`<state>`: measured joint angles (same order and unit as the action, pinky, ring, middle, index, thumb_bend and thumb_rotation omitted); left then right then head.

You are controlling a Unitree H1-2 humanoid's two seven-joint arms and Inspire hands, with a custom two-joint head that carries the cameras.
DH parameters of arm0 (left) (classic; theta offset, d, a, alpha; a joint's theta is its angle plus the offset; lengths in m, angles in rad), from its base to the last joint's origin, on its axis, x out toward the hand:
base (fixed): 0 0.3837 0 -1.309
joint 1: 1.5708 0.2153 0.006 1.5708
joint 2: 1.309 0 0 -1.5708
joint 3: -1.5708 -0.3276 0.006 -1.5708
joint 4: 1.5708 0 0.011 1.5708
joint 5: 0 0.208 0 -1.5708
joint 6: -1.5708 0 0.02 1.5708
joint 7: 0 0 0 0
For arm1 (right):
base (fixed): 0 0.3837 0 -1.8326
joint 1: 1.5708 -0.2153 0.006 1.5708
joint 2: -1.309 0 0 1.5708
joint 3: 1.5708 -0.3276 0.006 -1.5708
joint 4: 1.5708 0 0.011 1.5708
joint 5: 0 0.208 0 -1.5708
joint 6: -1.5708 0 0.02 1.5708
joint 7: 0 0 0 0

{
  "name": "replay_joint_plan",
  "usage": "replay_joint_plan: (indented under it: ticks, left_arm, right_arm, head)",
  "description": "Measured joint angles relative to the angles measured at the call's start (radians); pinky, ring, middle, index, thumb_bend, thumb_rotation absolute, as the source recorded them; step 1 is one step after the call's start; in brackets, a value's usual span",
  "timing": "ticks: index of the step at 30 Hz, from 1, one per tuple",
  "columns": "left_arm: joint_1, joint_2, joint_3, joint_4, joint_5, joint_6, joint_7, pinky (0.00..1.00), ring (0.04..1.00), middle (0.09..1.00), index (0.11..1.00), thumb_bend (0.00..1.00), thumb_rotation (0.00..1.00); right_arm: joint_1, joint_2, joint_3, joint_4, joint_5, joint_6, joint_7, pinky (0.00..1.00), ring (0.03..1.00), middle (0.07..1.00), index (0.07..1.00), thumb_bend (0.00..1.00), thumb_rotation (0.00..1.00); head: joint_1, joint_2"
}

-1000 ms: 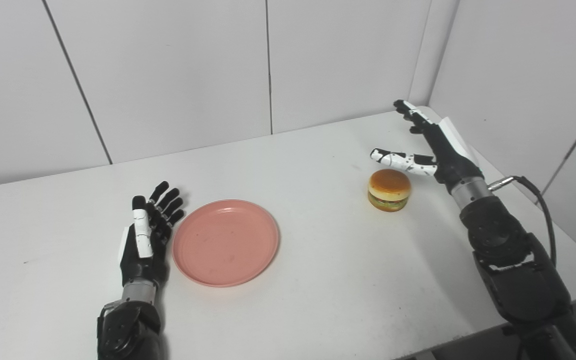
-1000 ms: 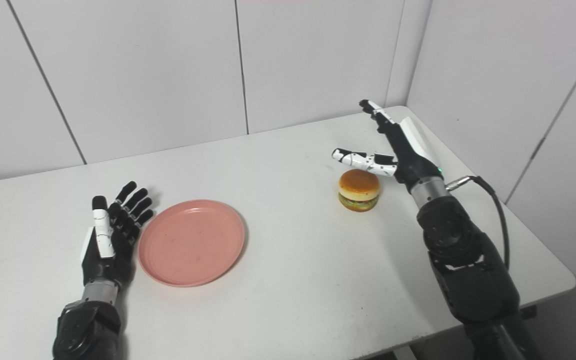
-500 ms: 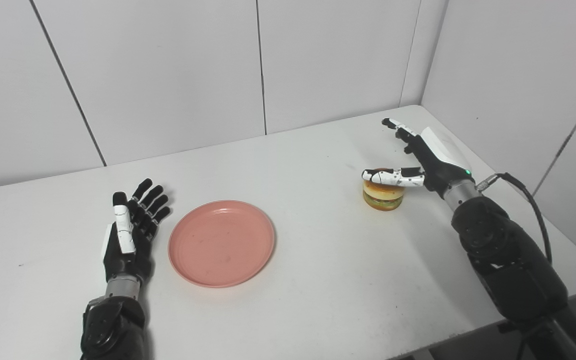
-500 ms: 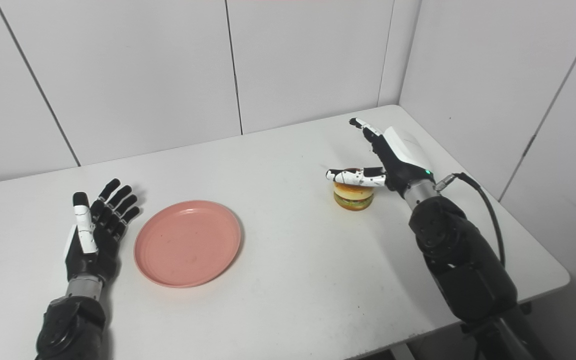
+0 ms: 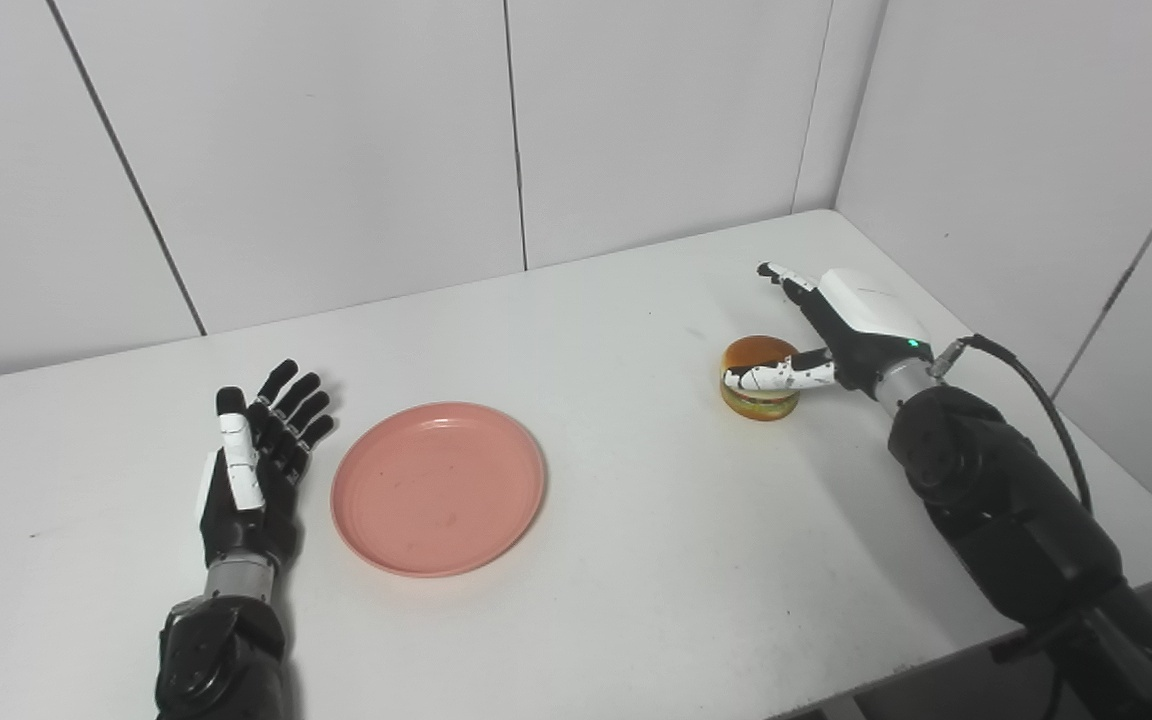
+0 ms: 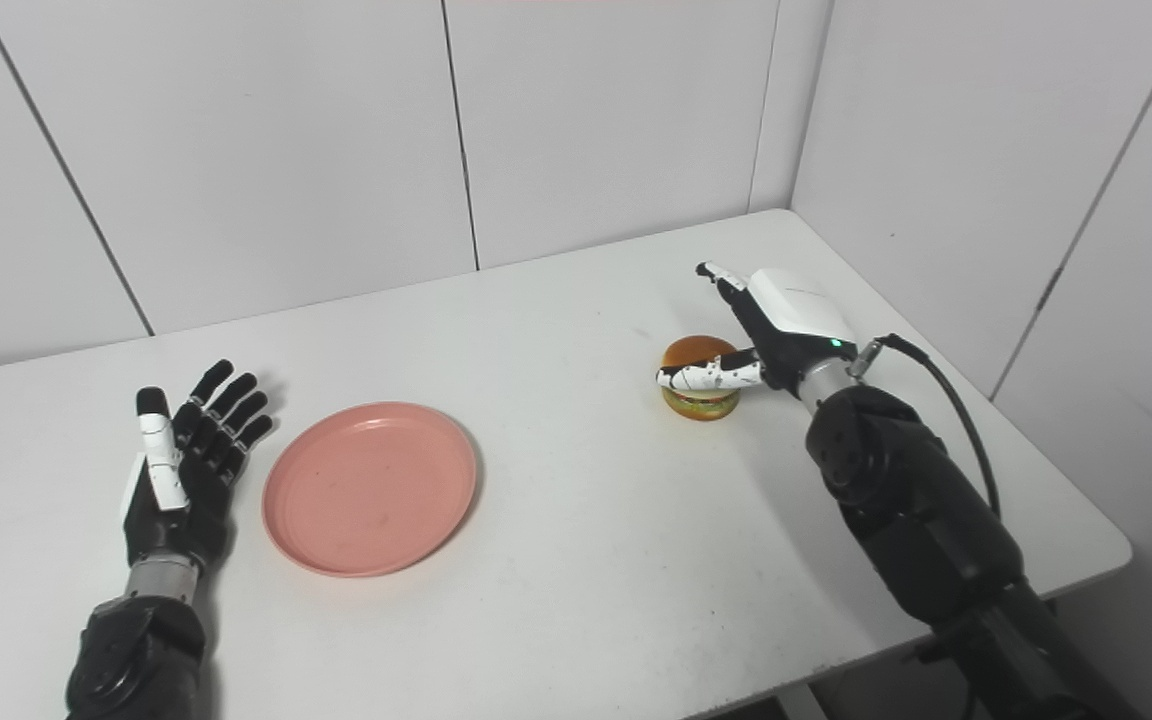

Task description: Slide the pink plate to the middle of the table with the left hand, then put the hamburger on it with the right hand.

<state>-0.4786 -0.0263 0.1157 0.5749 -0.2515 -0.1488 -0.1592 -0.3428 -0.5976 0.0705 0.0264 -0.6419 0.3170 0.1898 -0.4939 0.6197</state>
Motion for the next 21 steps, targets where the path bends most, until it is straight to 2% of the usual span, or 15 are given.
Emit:
replay_joint_plan:
  ticks: [6, 9, 10, 13, 21]
  left_arm:
    - [0.003, 0.0, 0.0, -0.008, -0.002, 0.001, 0.0, 0.84, 0.851, 0.846, 0.833, 0.87, 0.98]
    - [0.006, 0.001, -0.001, -0.011, -0.002, 0.001, 0.0, 0.85, 0.853, 0.846, 0.833, 0.86, 0.98]
    - [0.007, 0.001, -0.001, -0.014, -0.002, 0.002, 0.0, 0.85, 0.853, 0.845, 0.833, 0.86, 0.98]
    - [0.017, 0.001, -0.005, -0.033, -0.002, 0.005, 0.0, 0.85, 0.856, 0.846, 0.836, 0.86, 0.99]
    - [0.033, 0.003, -0.02, -0.055, 0.001, 0.01, 0.0, 0.85, 0.857, 0.846, 0.838, 0.85, 1.0]
  right_arm:
    - [-0.012, 0.0, 0.022, 0.082, 0.016, -0.008, 0.0, 0.67, 0.809, 0.875, 0.913, 0.94, 0.53]
    - [-0.022, 0.001, 0.039, 0.108, 0.016, -0.017, 0.0, 0.72, 0.836, 0.886, 0.913, 0.94, 0.51]
    - [-0.025, 0.001, 0.044, 0.11, 0.016, -0.017, 0.0, 0.76, 0.866, 0.899, 0.916, 0.93, 0.52]
    - [-0.041, 0.002, 0.06, 0.129, 0.015, -0.017, 0.002, 0.78, 0.876, 0.899, 0.91, 0.94, 0.51]
    - [-0.049, 0.011, 0.092, 0.142, 0.016, -0.018, 0.005, 0.74, 0.84, 0.882, 0.886, 0.92, 0.46]
  head:
    - [0.006, 0.003]
    - [0.008, 0.0]
    - [0.009, -0.002]
    - [0.015, -0.009]
    - [0.025, -0.029]
